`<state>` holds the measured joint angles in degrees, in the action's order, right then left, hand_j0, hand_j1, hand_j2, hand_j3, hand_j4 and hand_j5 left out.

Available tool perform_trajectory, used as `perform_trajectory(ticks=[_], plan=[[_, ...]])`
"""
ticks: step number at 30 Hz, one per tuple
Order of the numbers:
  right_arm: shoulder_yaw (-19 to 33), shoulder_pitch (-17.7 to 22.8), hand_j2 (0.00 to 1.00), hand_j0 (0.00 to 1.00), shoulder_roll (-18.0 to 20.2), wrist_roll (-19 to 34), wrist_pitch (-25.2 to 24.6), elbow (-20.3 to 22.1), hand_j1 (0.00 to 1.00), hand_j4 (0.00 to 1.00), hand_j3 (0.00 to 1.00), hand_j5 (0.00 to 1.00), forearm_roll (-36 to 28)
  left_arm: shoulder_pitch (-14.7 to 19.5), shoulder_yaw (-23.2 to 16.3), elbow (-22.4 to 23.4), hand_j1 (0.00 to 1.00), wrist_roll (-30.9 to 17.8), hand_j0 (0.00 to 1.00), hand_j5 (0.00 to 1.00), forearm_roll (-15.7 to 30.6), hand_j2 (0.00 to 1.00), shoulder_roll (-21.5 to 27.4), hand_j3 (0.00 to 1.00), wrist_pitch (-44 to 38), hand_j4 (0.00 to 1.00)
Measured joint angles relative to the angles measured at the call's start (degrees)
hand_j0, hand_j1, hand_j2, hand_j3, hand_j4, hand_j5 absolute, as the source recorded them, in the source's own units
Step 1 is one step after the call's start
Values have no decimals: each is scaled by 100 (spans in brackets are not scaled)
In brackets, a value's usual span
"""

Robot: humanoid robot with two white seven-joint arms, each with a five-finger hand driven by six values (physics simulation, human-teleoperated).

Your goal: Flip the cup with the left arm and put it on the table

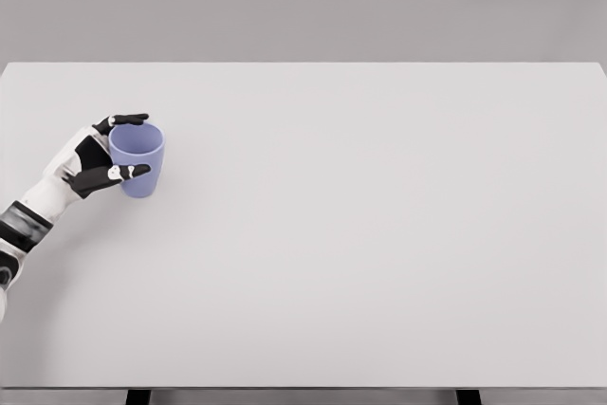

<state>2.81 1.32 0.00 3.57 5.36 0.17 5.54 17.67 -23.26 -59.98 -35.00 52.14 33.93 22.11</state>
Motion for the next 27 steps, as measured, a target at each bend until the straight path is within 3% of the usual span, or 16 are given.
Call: perform_trajectory(ticks=[3, 12, 27], plan=[[0, 0, 100, 100, 0, -2, 0, 0, 100, 100, 100, 100, 0, 0, 2, 23, 71, -7, 71, 71, 40, 71, -8, 71, -2, 71], [0, 0, 100, 100, 0, 1, 0, 0, 100, 100, 100, 100, 0, -18, -24, 24, 100, 0, 100, 100, -1, 100, -35, 100, 207, 100], [0, 0, 100, 100, 0, 0, 0, 0, 100, 100, 100, 100, 0, -53, -19, -91, 100, 0, 100, 100, -19, 100, 89, 100, 1072, 100]])
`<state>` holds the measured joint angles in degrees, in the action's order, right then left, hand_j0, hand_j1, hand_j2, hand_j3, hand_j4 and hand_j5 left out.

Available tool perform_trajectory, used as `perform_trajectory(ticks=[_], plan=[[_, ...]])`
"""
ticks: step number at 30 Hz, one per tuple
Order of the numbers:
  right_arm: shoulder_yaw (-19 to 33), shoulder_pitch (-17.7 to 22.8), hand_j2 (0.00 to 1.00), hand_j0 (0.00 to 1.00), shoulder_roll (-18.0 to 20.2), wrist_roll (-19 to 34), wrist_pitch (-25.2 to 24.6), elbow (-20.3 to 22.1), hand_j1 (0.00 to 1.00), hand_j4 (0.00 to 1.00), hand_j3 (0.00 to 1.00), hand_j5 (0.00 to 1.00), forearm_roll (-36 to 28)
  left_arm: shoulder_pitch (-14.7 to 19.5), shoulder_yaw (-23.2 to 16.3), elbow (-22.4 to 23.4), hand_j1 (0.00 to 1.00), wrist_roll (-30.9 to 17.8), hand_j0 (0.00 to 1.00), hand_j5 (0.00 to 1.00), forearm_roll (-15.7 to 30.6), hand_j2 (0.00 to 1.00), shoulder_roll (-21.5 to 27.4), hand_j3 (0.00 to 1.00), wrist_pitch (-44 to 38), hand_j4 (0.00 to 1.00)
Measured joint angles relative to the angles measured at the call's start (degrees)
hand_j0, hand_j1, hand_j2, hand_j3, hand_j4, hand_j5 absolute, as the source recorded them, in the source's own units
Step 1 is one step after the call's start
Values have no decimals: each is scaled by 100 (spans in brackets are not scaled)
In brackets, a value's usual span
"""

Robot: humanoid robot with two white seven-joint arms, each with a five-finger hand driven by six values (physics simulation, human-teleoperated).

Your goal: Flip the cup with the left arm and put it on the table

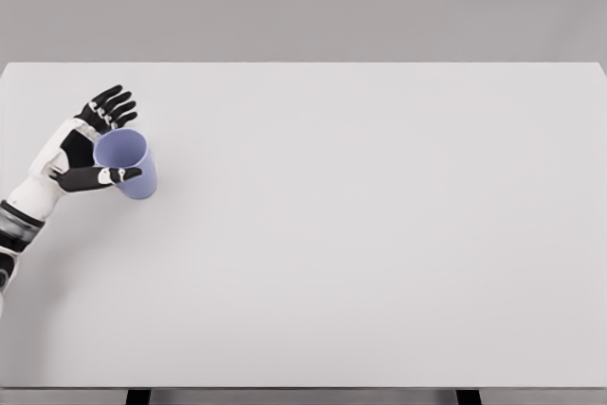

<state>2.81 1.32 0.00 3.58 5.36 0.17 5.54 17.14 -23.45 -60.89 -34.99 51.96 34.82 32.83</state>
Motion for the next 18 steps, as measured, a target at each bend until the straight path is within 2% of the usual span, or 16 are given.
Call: perform_trajectory(ticks=[11, 16, 18], plan=[[0, 0, 100, 100, 0, 0, 0, 0, 100, 100, 100, 100, 0, 44, 34, -409, 100, 0, 100, 100, -3, 100, 217, 100, 211, 100], [0, 0, 100, 100, 0, -1, 0, 0, 100, 100, 100, 100, 0, 88, 91, -646, 100, -1, 100, 100, -64, 100, 716, 100, 220, 100], [0, 0, 100, 100, 0, -1, 0, 0, 100, 100, 100, 100, 0, 202, 112, -718, 100, 0, 100, 100, -417, 100, 1051, 100, 219, 100]])
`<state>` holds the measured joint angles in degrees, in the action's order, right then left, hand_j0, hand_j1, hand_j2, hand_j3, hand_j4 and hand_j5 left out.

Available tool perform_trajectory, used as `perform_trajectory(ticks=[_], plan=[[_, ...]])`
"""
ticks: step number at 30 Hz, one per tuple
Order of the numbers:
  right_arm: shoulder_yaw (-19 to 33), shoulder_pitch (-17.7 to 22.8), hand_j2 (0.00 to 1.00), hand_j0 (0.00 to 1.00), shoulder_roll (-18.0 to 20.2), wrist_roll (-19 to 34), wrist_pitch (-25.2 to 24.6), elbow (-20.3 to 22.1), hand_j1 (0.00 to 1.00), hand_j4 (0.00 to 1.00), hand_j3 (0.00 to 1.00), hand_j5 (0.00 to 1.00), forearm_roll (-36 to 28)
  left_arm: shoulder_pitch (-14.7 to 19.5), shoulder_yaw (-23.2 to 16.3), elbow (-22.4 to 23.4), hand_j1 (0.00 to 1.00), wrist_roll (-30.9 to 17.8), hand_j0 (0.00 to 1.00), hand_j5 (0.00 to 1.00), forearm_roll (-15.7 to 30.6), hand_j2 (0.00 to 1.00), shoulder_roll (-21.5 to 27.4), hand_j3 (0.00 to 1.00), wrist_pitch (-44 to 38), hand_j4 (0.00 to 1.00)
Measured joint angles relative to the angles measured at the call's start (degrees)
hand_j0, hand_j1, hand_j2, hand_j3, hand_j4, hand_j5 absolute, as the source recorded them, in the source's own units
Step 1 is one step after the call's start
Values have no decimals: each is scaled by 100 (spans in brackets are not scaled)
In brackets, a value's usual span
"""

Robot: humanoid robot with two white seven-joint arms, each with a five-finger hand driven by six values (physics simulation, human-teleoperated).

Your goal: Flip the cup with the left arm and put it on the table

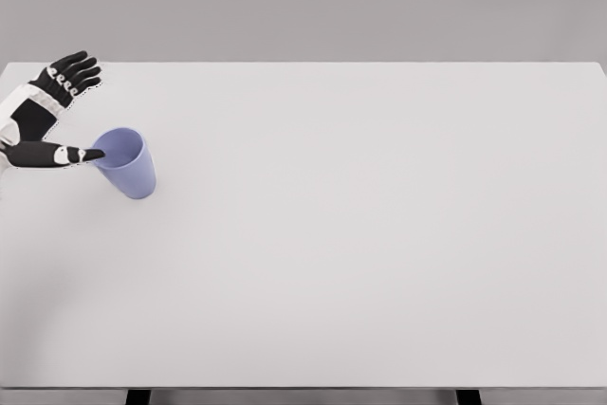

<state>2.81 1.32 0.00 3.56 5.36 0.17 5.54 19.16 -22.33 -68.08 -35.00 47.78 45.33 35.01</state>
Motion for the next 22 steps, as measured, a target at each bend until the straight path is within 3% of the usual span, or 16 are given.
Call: perform_trajectory(ticks=[4, 9, 11, 15, 22], plan=[[0, 0, 100, 100, 0, 1, 0, 0, 100, 100, 100, 100, 0, 791, -101, -862, 100, 1, 100, 100, -1258, 100, 433, 100, -4, 100], [0, 0, 100, 100, 0, -1, 0, 0, 100, 100, 100, 100, 0, 844, -448, -2522, 100, -2, 100, 100, -2622, 100, 535, 100, 8, 100], [0, 0, 100, 100, 0, 1, 0, 0, 100, 100, 100, 100, 0, 906, -606, -2896, 100, -2, 100, 100, -3057, 100, 417, 100, 12, 100], [0, 0, 100, 100, 0, 2, 0, 0, 100, 100, 100, 100, 0, 967, -773, -3186, 100, -3, 100, 100, -3467, 100, 316, 100, 15, 100], [0, 0, 100, 100, 0, 1, 0, 0, 100, 100, 100, 100, 0, 967, -831, -3280, 100, -3, 100, 100, -3606, 100, 282, 100, 15, 100]])
